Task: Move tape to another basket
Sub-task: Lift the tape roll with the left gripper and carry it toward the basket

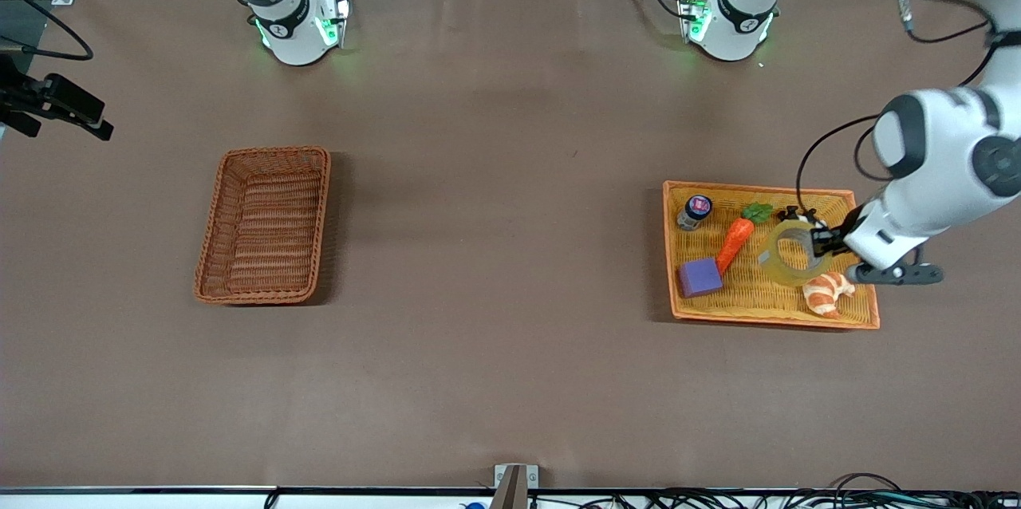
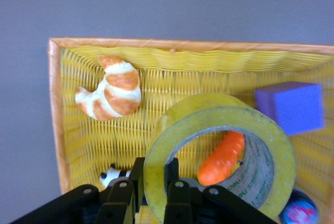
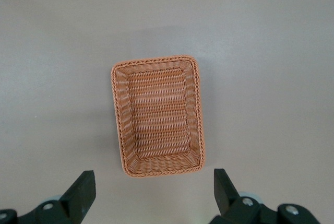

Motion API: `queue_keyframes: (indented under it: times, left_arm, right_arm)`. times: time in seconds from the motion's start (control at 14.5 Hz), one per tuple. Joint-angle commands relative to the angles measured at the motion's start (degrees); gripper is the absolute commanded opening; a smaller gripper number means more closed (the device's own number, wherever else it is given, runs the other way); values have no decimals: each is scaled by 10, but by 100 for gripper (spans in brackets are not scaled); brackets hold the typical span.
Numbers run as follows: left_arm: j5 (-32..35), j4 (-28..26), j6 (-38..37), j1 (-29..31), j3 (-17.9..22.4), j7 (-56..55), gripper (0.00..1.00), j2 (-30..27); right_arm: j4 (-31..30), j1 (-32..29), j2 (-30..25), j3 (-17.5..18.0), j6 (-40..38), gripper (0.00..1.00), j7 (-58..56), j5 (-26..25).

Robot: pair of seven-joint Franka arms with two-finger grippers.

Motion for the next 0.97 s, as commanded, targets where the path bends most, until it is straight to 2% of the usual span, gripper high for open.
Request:
queue_keyframes:
  times: [0.0, 0.21, 0.48, 0.62, 0.69, 0.9]
  left_arm:
    - [3, 4, -43, -2, -39, -23, 3, -43]
    - [-1, 32, -85, -2, -118, -103, 6, -42]
    - [-33, 41, -86, -2, -230, -198, 6, -18]
    - [-29, 70, -81, -7, -297, -258, 6, 34]
    - [-25, 99, -78, -23, -315, -299, 6, 70]
    - [33, 170, -77, -105, -318, -422, 6, 178]
  right_arm:
    - [3, 1, -1, -3, -5, 100, -6, 10]
    - [2, 0, -1, -3, -5, 100, -6, 10]
    - [2, 0, -1, -3, -6, 100, -6, 10]
    - [2, 0, -1, -3, -6, 100, -6, 10]
    - [2, 0, -1, -3, -10, 100, -6, 10]
    - [2, 0, -1, -3, -14, 100, -6, 10]
